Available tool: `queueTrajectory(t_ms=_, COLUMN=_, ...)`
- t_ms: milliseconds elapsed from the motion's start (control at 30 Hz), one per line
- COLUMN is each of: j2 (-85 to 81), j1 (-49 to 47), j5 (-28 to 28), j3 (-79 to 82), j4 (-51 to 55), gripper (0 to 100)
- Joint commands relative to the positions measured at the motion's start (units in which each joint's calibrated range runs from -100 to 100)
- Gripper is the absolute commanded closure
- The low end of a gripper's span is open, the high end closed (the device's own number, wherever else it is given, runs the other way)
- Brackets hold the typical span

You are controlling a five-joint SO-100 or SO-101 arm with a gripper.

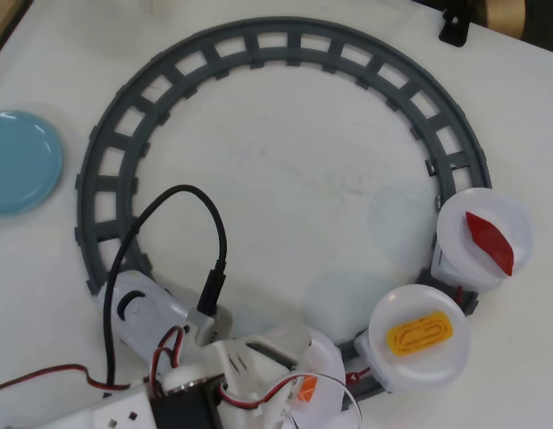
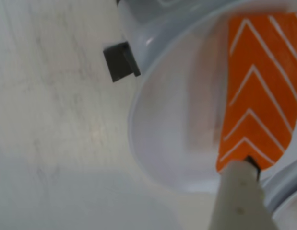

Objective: Pick up the sushi from the Shinkansen and put it on the blue dish

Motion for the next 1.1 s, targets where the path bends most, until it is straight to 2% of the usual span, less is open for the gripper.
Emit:
queueTrajectory(t_ms=0, j2=-0.1, j1=0.2, j5=-0.9, j3=-0.6, j4=-0.6, gripper=74)
queueTrajectory(t_ms=500, j2=-0.1, j1=-2.0, j5=-2.1, j3=10.0, j4=-0.6, gripper=74)
queueTrajectory(t_ms=567, j2=-0.1, j1=-2.8, j5=-2.1, j3=10.9, j4=-0.6, gripper=81)
queueTrajectory(t_ms=667, j2=-0.2, j1=-3.1, j5=-2.6, j3=11.3, j4=-0.6, gripper=98)
queueTrajectory(t_ms=867, j2=-1.0, j1=-4.3, j5=-3.0, j3=10.0, j4=-0.6, gripper=97)
queueTrajectory(t_ms=1067, j2=-2.9, j1=-6.4, j5=-3.1, j3=1.0, j4=2.2, gripper=97)
